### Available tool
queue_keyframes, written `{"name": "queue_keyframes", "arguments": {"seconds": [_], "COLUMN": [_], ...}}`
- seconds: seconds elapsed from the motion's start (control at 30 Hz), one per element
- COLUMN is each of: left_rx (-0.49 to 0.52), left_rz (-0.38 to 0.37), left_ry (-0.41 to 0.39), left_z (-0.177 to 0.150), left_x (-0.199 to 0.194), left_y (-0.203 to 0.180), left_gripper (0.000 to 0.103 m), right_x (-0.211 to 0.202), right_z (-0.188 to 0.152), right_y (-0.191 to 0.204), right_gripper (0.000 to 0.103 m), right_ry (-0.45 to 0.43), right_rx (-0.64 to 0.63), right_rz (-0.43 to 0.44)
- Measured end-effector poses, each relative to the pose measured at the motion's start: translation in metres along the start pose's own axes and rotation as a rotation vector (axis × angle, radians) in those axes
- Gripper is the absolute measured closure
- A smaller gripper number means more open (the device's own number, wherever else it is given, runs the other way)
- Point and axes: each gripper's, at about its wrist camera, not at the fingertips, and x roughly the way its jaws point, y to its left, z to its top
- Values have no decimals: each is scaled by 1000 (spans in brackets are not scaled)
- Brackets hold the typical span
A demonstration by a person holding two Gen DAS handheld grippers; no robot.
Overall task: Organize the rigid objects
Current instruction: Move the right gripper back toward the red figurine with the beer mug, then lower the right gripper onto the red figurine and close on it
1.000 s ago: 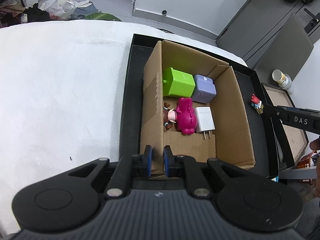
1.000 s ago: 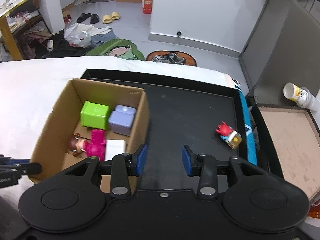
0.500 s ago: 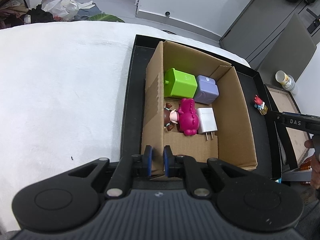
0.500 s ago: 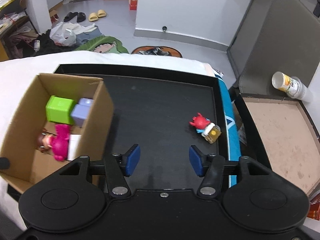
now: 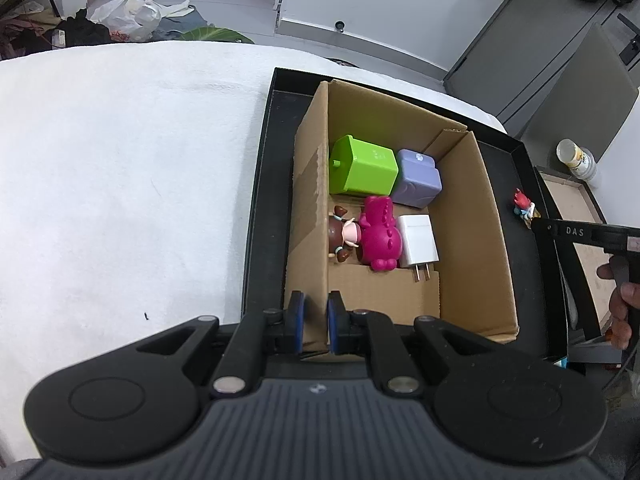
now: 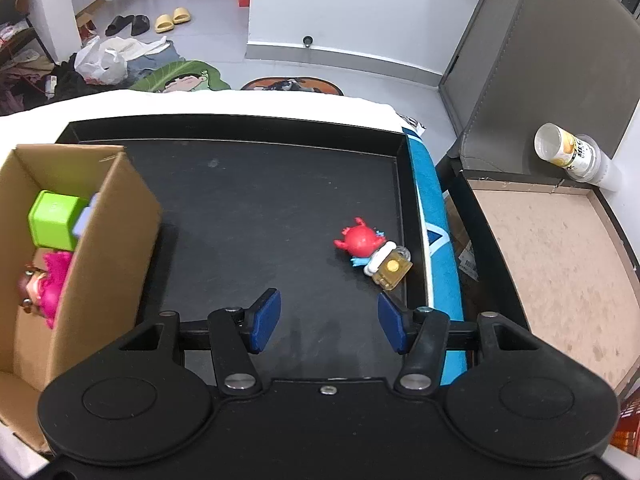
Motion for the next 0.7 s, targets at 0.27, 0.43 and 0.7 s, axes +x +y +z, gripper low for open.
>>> {"name": "queue_keyframes", "arguments": {"seconds": [0.27,0.43,0.7], "left_rx": [6,19,20], "left_rz": [18,27,43], "left_ry": [-3,2,8], "left_z": [-1,-1,1], "left_x": [1,2,4], "left_y": [-3,-5,-8], "left_gripper": [92,92,92], "right_x": [23,32,52], "right_z": [7,12,18], "right_y": [-10,-17,-25], "right_gripper": [49,49,49], "right_ry": [8,1,9], "right_rx": [-27,-24,-14], "right_rz": [-31,-30,-22]}}
